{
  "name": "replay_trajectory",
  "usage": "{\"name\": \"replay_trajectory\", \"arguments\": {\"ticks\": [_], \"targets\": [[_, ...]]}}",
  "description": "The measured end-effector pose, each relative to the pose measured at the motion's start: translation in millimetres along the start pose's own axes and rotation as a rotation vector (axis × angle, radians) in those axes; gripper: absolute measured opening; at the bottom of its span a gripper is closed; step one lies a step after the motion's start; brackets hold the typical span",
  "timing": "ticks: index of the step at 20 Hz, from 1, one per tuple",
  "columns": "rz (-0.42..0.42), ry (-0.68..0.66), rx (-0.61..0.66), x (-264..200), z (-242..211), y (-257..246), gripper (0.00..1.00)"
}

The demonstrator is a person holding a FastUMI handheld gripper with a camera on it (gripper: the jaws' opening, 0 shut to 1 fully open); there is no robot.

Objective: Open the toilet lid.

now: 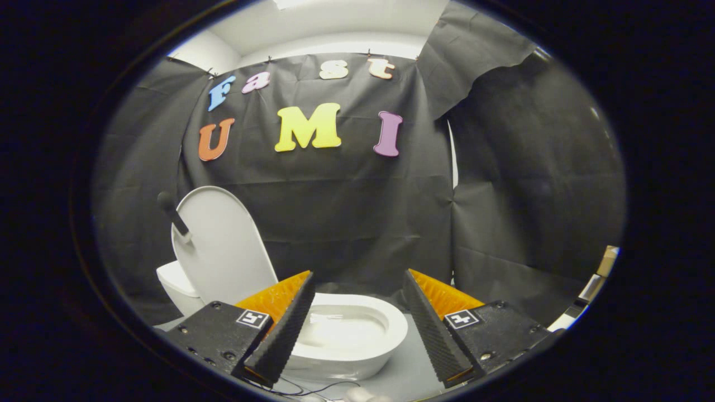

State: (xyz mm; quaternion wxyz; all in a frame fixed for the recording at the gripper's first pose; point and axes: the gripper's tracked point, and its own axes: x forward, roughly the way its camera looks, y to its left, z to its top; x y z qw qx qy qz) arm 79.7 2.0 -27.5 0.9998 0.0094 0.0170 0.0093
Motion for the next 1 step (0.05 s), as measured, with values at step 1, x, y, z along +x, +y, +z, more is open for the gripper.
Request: {"name": "replay_trajectory", "arguments": {"ticks": [1], "targets": [[-0.001,-0.004,0.0,0.8,1.1,0.7,0.99]]}}
